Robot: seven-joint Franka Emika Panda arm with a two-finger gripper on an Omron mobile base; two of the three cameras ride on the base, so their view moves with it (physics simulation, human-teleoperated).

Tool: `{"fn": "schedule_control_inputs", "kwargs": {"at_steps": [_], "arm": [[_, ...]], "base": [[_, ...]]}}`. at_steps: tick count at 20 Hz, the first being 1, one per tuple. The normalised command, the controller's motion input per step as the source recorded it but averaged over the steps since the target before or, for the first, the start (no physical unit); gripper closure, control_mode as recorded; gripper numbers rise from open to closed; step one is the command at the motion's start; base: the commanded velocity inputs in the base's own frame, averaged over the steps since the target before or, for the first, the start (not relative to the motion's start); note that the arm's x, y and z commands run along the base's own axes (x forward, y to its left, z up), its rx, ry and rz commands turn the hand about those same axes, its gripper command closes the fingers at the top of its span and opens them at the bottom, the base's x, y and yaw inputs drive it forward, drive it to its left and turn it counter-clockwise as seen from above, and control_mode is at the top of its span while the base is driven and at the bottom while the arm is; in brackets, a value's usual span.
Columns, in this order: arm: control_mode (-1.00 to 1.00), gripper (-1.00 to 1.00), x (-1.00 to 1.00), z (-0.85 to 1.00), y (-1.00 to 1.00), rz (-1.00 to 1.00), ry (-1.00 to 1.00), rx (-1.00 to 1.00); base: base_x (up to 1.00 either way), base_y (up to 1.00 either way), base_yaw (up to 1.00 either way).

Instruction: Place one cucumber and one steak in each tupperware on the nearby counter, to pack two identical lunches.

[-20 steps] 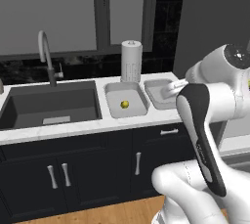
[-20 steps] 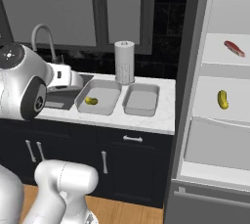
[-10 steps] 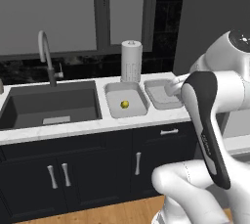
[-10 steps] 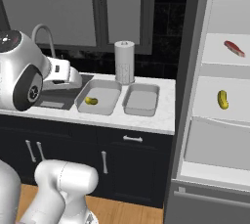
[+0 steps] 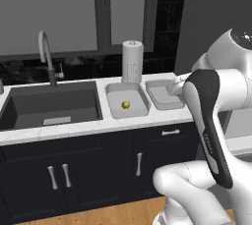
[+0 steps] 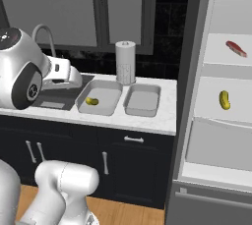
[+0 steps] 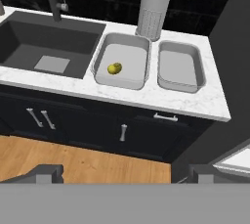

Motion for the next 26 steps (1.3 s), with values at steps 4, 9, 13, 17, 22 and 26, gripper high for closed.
{"fn": "schedule_control_inputs", "kwargs": {"at_steps": [4,9,13,17,22,26], "arm": [[-1.00,-1.00,-0.44,0.00,0.05,0.00,-0.07,0.00],[-1.00,-1.00,-0.59,0.00,0.05,0.00,-0.04,0.00],[-1.00,-1.00,-0.06,0.00,0.00,0.00,0.00,0.00],[1.00,-1.00,0.00,0.00,0.00,0.00,0.00,0.00],[1.00,-1.00,0.00,0.00,0.00,0.00,0.00,0.00],[1.00,-1.00,0.00,0.00,0.00,0.00,0.00,0.00]], "base": [[0.00,0.00,0.00],[0.00,0.00,0.00],[0.00,0.00,0.00],[0.00,-0.10,0.00],[0.00,-0.81,0.00],[0.00,-0.99,0.00]]}}
